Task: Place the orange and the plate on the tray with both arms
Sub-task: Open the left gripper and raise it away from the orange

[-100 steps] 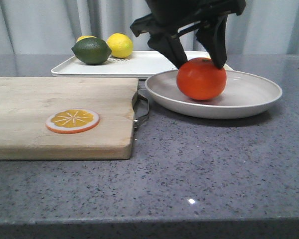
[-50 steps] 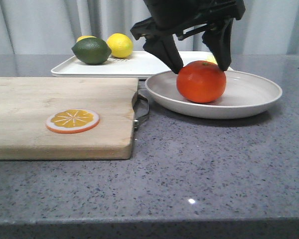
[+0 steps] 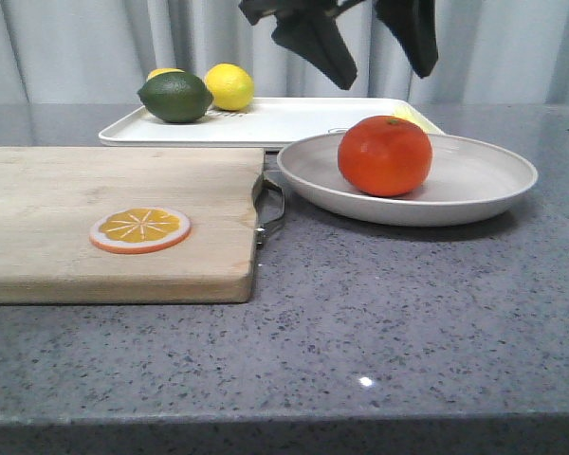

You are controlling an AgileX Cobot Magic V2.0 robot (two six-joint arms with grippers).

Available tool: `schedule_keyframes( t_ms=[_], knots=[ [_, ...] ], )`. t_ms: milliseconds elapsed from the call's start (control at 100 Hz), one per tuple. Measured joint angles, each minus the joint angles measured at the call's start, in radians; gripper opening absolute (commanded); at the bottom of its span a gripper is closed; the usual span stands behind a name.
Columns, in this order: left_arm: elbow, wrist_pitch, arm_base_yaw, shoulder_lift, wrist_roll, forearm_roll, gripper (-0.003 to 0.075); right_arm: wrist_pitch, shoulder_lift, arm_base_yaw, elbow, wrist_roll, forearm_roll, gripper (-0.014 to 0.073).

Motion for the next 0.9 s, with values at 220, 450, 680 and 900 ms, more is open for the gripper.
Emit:
schedule_keyframes(
  t_ms=[220, 450, 680, 900],
  knots=[
    [0.19, -0.119, 0.0, -0.142, 0.0, -0.012, 0.0095, 0.0, 0.0, 0.0, 0.0, 0.0, 0.0, -0.0067],
    [0.5, -0.244, 0.0, -0.394, 0.0, -0.02, -0.0011, 0.0, 0.0, 0.0, 0.0, 0.0, 0.0, -0.0067],
    [0.757, -0.306, 0.0, -0.673, 0.0, -0.022, -0.002, 0.004, 0.0, 0.0, 0.0, 0.0, 0.0, -0.0067],
    [0.936, -0.348, 0.0, -0.926, 0.0, -0.022, -0.002, 0.056, 0.0, 0.0, 0.0, 0.0, 0.0, -0.0067]
  ],
)
